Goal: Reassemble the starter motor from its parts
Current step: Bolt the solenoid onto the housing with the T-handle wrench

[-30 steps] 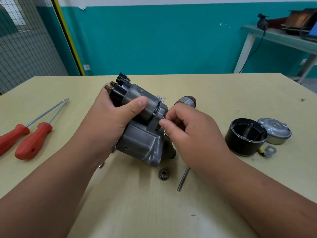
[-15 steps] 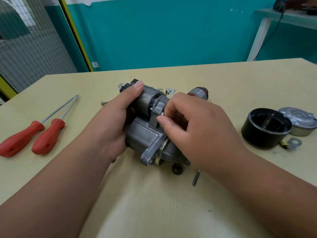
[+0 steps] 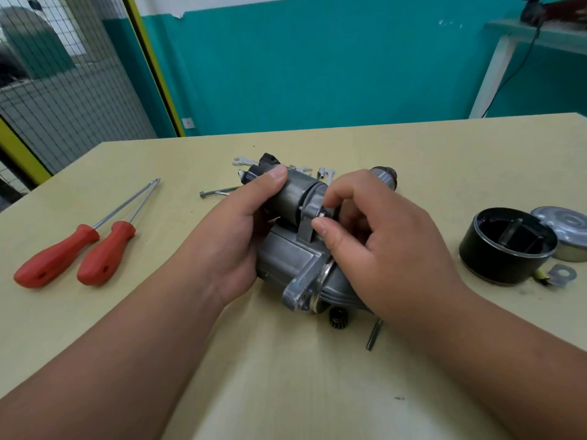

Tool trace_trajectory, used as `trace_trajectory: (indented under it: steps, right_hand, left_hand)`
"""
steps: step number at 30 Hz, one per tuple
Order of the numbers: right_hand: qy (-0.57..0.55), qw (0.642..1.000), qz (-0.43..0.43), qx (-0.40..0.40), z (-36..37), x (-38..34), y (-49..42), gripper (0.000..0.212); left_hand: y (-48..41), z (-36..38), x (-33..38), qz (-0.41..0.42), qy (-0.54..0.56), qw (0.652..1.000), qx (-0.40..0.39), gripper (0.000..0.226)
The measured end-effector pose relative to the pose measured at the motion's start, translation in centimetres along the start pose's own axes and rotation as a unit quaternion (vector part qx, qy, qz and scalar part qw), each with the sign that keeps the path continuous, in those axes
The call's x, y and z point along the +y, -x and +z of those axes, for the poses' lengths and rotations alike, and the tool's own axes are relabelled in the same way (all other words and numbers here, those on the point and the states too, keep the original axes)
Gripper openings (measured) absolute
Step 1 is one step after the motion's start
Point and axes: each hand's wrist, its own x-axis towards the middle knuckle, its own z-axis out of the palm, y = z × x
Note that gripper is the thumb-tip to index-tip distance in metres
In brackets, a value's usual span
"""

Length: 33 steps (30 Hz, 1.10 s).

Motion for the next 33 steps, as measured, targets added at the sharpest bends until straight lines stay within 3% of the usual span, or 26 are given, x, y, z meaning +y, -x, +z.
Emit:
trace_trajectory:
  steps: [12, 20, 33]
  right_hand:
    - [-0.079, 0.996, 0.039, 0.015, -0.5, 1.6, 0.1, 0.022]
    - [-0.144, 0.988, 0.064, -0.005, -0.7, 2.5, 0.1, 0.030]
    - [-0.202, 0.975, 0.083, -0.031, -1.7, 2.5, -0.6, 0.035]
  left_hand:
    - [-0.1, 0.6, -0.8, 0.086, -0.073, 0.994, -0.016, 0.061]
    - [-0.6, 0.8, -2.3, 0.134, -0.151, 0.979, 0.009, 0.091]
    - [-1.5, 1.0, -3.7, 0.156, -0.136, 0.978, 0.038, 0.068]
